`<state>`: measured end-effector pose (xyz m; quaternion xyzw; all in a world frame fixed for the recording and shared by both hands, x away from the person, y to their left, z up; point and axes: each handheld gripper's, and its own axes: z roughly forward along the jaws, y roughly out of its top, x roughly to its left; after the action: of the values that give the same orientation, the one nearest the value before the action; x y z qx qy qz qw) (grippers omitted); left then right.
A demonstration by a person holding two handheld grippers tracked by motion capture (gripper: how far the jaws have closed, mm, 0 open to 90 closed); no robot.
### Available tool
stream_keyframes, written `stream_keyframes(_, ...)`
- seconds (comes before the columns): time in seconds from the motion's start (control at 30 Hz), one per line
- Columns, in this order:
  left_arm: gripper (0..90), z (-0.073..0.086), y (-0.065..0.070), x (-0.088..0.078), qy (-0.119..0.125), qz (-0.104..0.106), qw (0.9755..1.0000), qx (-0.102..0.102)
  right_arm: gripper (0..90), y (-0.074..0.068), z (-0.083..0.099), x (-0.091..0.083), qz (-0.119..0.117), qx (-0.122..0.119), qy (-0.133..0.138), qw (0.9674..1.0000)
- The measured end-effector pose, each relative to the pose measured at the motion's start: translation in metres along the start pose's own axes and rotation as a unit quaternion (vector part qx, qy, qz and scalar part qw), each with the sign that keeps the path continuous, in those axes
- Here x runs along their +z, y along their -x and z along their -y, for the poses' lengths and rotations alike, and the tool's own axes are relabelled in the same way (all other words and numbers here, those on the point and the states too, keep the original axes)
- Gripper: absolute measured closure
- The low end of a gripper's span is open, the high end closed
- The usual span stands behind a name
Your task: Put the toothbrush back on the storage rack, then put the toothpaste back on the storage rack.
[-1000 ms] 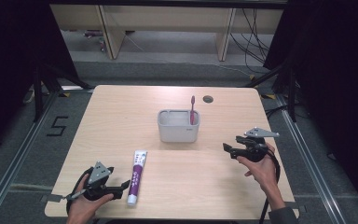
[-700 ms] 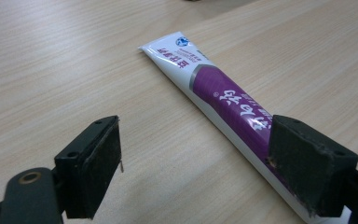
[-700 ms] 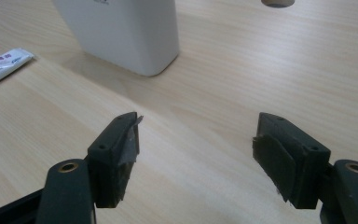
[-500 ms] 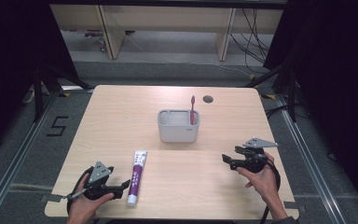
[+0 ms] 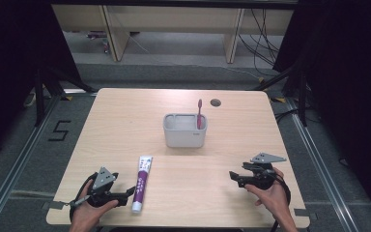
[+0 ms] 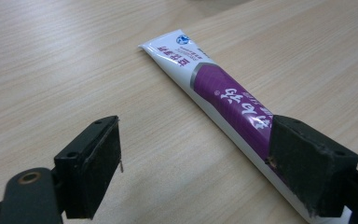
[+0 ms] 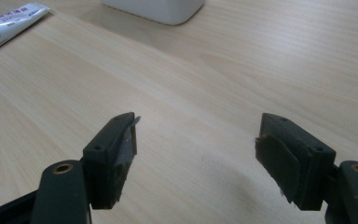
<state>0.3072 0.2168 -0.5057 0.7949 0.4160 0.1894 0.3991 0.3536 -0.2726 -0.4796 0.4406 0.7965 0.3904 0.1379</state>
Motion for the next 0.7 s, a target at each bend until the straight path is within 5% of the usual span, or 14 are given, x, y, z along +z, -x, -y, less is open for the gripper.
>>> stream_keyframes(0.1, 16.8, 0.000, 0.000, 0.000, 0.000, 0.000, 1.0000, -0.001, 28.3, -0.005, 0.005, -0.001, -0.007, 0.024, -0.015, 0.9996)
stream_keyframes(0.37, 16.9, 0.000, 0.001, 0.000, 0.002, -0.001, 1.0000, -0.002, 25.0, -0.006, 0.017, -0.005, -0.005, -0.003, -0.017, 0.9998)
stream_keyframes(0.43, 16.8, 0.000, 0.001, 0.001, 0.001, 0.001, 1.0000, 0.000, 24.8, -0.010, 0.020, -0.007, -0.013, 0.022, -0.028, 0.9993)
stream_keyframes(0.6, 16.9, 0.000, 0.001, 0.001, 0.000, 0.002, 1.0000, 0.000, 24.4, -0.010, 0.027, -0.010, -0.008, 0.004, -0.026, 0.9996)
stream_keyframes(0.7, 17.0, 0.000, 0.002, 0.000, 0.002, 0.003, 1.0000, -0.003, 24.7, -0.014, 0.030, -0.013, -0.005, 0.019, -0.039, 0.9990)
